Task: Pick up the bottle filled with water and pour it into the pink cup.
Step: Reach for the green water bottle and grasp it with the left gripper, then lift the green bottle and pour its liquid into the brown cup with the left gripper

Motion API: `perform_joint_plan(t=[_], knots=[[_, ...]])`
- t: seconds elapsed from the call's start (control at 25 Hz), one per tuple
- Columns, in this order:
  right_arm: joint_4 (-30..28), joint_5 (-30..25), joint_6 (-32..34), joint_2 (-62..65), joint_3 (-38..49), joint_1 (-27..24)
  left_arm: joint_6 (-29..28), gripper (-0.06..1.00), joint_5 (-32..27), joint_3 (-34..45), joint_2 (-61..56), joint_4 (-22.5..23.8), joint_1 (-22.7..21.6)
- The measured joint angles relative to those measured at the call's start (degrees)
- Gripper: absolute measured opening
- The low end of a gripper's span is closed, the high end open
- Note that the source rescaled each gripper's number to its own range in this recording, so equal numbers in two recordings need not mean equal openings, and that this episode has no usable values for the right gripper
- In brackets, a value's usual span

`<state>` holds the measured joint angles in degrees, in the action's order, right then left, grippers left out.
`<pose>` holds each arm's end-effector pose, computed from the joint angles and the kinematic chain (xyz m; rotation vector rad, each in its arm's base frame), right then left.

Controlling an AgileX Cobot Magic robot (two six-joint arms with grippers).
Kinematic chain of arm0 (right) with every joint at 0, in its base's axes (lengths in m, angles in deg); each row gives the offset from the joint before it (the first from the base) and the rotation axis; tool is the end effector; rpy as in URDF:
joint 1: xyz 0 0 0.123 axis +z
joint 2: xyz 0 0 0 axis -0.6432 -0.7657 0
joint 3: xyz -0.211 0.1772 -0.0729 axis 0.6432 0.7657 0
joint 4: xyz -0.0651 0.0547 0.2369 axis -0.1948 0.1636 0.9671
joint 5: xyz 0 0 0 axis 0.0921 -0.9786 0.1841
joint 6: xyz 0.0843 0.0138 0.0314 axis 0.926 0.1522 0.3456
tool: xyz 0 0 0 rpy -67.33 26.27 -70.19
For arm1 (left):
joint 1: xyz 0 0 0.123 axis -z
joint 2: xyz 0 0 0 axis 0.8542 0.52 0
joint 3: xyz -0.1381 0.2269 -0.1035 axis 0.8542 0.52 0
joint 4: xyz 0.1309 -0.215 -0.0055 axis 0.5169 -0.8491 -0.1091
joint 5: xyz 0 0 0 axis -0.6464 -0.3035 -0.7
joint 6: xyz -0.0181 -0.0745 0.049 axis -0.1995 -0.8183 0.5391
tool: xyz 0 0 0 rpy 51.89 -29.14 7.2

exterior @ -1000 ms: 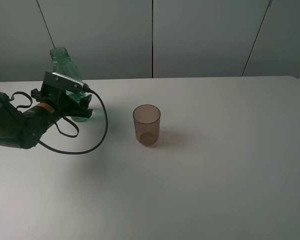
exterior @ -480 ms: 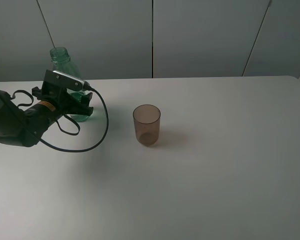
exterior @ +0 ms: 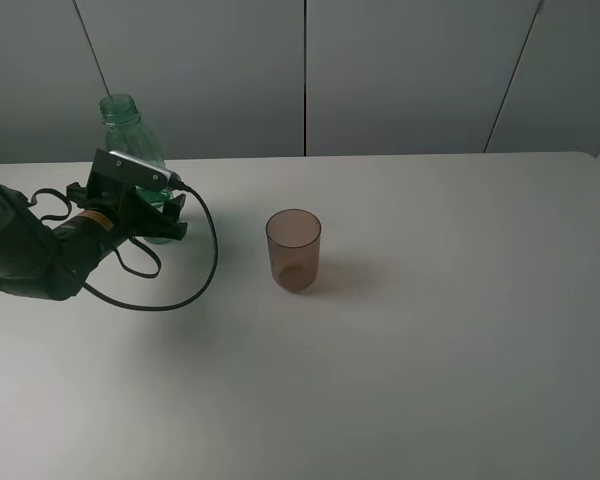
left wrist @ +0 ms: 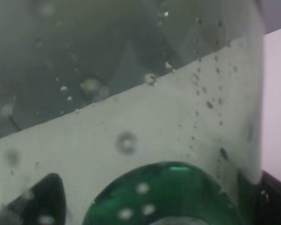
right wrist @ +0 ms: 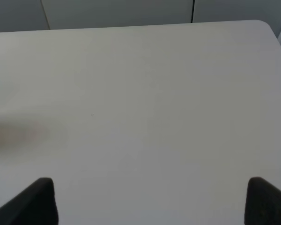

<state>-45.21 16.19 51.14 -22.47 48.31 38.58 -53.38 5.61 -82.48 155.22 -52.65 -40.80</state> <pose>-0.0076 0.0018 0.2743 0.0357 2.0862 0.0153 0.3404 -0.0980 0.0616 0.3948 1.8020 0.0441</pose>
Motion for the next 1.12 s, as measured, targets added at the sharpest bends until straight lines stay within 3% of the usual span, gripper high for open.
perform_joint_plan(t=[0.16, 0.2, 0.32, 0.36, 0.88, 1.12], knots=[[0.0, 0.0, 0.0, 0.0, 0.0, 0.0, 0.0, 0.97, 0.1, 0.0, 0.0, 0.0, 0.0], [0.0, 0.0, 0.0, 0.0, 0.0, 0.0, 0.0, 0.84, 0.1, 0.0, 0.0, 0.0, 0.0], [0.0, 0.0, 0.0, 0.0, 0.0, 0.0, -0.3, 0.04, 0.0, 0.0, 0.0, 0.0, 0.0], [0.0, 0.0, 0.0, 0.0, 0.0, 0.0, -0.2, 0.0, -0.3, 0.0, 0.0, 0.0, 0.1], [0.0, 0.0, 0.0, 0.0, 0.0, 0.0, -0.2, 0.0, -0.4, -1.1, 0.0, 1.3, 0.1], [0.0, 0.0, 0.0, 0.0, 0.0, 0.0, 1.8, 0.0, -2.3, -6.7, -1.5, 7.2, 0.1]])
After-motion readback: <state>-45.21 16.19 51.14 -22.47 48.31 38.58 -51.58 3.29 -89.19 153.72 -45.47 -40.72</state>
